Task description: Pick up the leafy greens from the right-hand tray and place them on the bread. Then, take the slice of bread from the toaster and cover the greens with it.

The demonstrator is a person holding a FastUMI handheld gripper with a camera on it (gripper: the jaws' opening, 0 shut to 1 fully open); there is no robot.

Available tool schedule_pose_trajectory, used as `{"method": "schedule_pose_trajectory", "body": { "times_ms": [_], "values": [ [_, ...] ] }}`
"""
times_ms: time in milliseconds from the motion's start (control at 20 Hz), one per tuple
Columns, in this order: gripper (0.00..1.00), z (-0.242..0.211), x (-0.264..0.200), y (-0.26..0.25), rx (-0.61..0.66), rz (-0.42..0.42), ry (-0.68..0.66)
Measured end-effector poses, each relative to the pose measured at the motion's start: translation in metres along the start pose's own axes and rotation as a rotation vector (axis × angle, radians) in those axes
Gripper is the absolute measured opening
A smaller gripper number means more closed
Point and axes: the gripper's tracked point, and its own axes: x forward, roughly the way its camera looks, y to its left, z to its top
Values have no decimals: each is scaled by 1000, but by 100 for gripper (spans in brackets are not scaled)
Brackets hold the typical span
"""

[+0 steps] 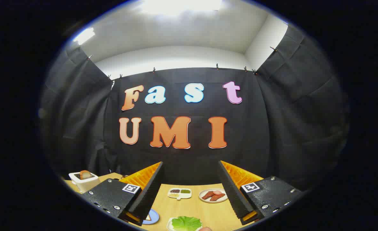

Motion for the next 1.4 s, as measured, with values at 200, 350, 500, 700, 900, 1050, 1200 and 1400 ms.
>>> {"method": "schedule_pose_trajectory", "body": {
  "times_ms": [200, 350, 500, 700, 900, 1050, 1200, 1400],
  "values": [
    [99, 6, -10, 29, -7, 66, 16],
    [99, 10, -14, 44, -1, 106, 24],
    [99, 12, -17, 56, 19, 140, 39],
    [99, 12, -15, 63, 24, 157, 57],
    [99, 17, -15, 68, 36, 174, 52],
    [99, 14, -15, 71, 49, 191, 57],
    [99, 7, -13, 70, 49, 196, 72],
    [99, -12, -6, 70, -1, 191, 109]
  ]
}}
